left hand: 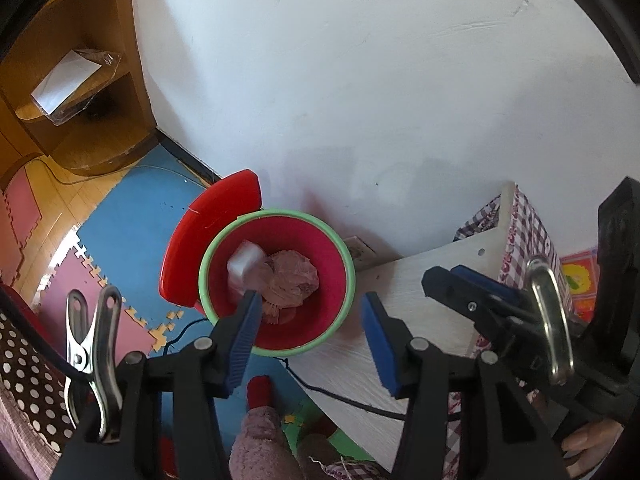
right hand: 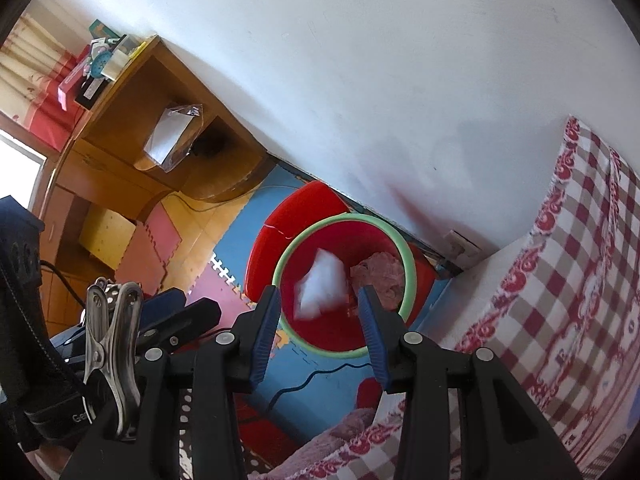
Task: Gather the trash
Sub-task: 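Open both tools to drop the tray into the red bucket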
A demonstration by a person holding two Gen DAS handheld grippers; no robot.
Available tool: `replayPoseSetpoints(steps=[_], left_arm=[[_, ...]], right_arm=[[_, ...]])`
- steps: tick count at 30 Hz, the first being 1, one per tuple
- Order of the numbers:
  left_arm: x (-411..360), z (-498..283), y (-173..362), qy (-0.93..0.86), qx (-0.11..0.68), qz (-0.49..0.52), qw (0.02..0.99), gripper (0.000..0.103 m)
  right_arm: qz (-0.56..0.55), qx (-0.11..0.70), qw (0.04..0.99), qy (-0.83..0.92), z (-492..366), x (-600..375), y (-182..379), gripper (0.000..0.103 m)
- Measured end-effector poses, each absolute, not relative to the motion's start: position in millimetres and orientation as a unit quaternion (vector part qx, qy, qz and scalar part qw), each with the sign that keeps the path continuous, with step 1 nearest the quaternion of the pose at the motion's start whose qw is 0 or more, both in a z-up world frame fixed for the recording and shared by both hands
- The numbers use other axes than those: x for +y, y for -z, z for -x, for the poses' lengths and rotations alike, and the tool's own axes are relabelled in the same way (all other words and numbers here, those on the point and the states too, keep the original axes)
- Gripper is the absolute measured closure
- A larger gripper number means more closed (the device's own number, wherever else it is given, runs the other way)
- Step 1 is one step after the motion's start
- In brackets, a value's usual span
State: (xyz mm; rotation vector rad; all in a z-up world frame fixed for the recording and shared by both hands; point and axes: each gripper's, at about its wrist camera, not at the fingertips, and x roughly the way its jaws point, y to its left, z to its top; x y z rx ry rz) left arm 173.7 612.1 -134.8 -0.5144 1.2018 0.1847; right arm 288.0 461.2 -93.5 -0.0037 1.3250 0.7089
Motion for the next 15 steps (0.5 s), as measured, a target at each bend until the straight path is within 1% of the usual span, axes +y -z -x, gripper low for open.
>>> replayPoseSetpoints(steps=[15], left_arm=[[611.5, -176.9, 133.2, -0.076, 0.560, 0.222, 0.794, 0.050]], right_arm=[[-0.004, 0.605, 0.731, -0.315, -284.0, 462.8, 94.2, 0.061]])
